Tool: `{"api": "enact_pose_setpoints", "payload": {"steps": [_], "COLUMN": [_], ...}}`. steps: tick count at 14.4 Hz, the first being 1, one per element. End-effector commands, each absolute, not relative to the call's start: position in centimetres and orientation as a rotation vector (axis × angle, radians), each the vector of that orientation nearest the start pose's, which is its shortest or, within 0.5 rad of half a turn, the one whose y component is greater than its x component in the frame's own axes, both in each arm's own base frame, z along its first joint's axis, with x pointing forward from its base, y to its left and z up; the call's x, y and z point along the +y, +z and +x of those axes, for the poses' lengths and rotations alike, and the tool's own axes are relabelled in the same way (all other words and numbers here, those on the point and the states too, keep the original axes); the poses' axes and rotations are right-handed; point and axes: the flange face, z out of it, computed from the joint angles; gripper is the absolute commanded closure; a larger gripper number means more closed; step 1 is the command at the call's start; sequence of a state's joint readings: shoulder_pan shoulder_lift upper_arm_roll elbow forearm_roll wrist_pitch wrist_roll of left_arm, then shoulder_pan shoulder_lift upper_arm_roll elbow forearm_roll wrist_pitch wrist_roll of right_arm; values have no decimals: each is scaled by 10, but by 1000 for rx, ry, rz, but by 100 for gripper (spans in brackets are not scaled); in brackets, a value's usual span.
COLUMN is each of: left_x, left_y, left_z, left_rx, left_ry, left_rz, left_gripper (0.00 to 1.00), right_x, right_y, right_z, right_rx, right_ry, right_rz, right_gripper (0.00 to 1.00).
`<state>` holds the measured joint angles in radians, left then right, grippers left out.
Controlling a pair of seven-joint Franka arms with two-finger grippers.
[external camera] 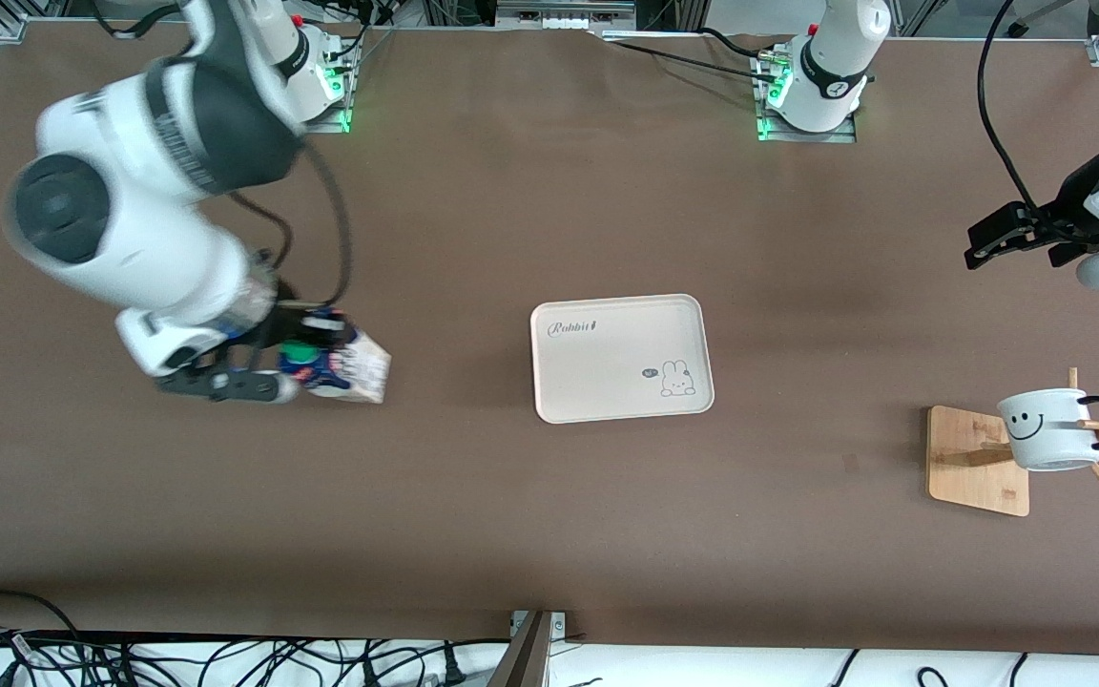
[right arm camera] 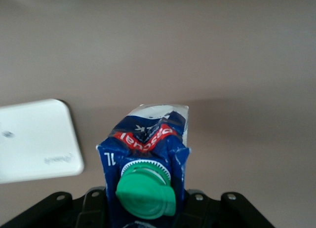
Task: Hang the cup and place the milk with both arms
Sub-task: 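Lift the blue milk carton with the right gripper and carry it aside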
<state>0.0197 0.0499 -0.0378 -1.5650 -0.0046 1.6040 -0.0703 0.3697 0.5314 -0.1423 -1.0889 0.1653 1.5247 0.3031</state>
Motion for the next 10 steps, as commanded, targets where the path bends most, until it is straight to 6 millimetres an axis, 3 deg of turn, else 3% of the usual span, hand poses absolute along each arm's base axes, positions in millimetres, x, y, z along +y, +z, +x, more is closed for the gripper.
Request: {"api": "enact_pose_setpoints", "payload": {"steps": [1, 3, 4, 10], "left_x": [-7, -7, -7, -7], "left_y": [606, 605, 606, 604], "left_z": [575, 575, 575, 575], "left_rx": [-93, -93, -93, -93], "left_ry": [30, 33, 30, 35], "left_rz": [-3129, -3129, -3129, -3129], "left_gripper": [0, 0, 0, 0], "right_x": [118, 74, 66, 55], "right_y": [507, 504, 501, 435], "right_z": [681, 684, 683, 694], "right_rx": [-11, -96, -126, -131], "right_ry": [281, 309, 333, 505], "right_rz": [-3044, -3022, -3019, -3099], "right_gripper": [65, 65, 65, 65]}}
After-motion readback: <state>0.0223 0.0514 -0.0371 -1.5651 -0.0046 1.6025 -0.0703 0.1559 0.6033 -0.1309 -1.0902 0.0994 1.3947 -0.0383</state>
